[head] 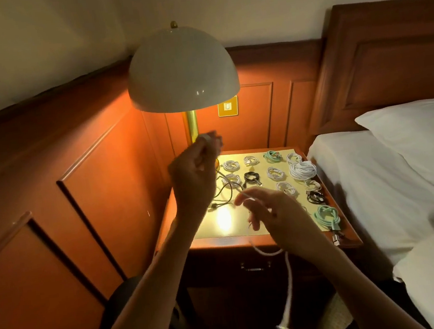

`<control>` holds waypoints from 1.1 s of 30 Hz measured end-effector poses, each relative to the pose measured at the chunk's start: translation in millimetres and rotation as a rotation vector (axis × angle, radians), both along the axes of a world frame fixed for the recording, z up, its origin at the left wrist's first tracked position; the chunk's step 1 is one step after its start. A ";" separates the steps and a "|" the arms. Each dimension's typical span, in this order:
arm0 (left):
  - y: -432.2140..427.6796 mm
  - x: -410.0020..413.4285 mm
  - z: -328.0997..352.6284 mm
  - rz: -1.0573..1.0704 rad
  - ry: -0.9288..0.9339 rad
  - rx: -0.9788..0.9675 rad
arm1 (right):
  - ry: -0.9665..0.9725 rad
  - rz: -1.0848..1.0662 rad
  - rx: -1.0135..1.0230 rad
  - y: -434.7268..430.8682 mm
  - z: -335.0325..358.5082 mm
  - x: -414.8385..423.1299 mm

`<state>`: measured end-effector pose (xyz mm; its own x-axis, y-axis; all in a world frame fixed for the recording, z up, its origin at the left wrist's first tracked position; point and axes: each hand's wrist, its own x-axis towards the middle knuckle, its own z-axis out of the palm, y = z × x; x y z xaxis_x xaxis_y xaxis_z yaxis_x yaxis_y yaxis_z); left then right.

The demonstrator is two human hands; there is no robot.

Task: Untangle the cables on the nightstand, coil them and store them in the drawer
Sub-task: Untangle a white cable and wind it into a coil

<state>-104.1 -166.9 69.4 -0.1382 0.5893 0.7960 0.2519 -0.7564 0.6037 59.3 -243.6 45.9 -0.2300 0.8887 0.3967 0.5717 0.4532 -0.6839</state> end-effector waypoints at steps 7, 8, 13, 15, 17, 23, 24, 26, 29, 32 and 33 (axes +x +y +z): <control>-3.7 -32.2 -23.5 -0.344 0.786 -0.205 | -0.409 -0.138 0.217 17.8 37.7 48.5; -9.3 -35.2 -23.0 -0.501 0.747 -0.366 | -0.424 -0.102 0.283 21.0 40.9 54.0; -35.8 -38.2 -8.1 -1.199 -0.010 -0.736 | -0.314 0.065 0.444 32.9 34.2 48.0; -38.5 -30.8 0.9 -1.259 -0.479 -0.775 | -0.193 0.043 0.406 33.7 28.7 36.4; -33.2 -21.2 7.9 -1.333 -0.998 -0.817 | -0.124 0.019 0.284 32.7 21.4 22.3; -2.4 14.3 7.4 -0.647 -1.219 -0.564 | -0.114 0.010 -0.003 25.9 -4.7 -1.2; 1.9 17.8 -0.6 -0.407 -0.957 -0.451 | -0.146 0.003 0.007 22.1 -6.1 -2.1; 9.8 17.8 -20.6 -0.006 -0.261 -0.136 | -0.219 -0.041 0.099 15.1 -4.5 1.1; 13.1 6.7 -42.5 0.134 0.522 0.158 | -0.195 -0.088 0.074 13.7 5.7 22.2; 4.1 1.0 -49.2 -0.170 0.705 0.054 | -0.227 -0.154 0.037 14.4 13.1 44.2; 1.1 -0.4 -48.6 -0.281 0.722 -0.056 | -0.297 -0.179 0.100 14.7 15.1 47.9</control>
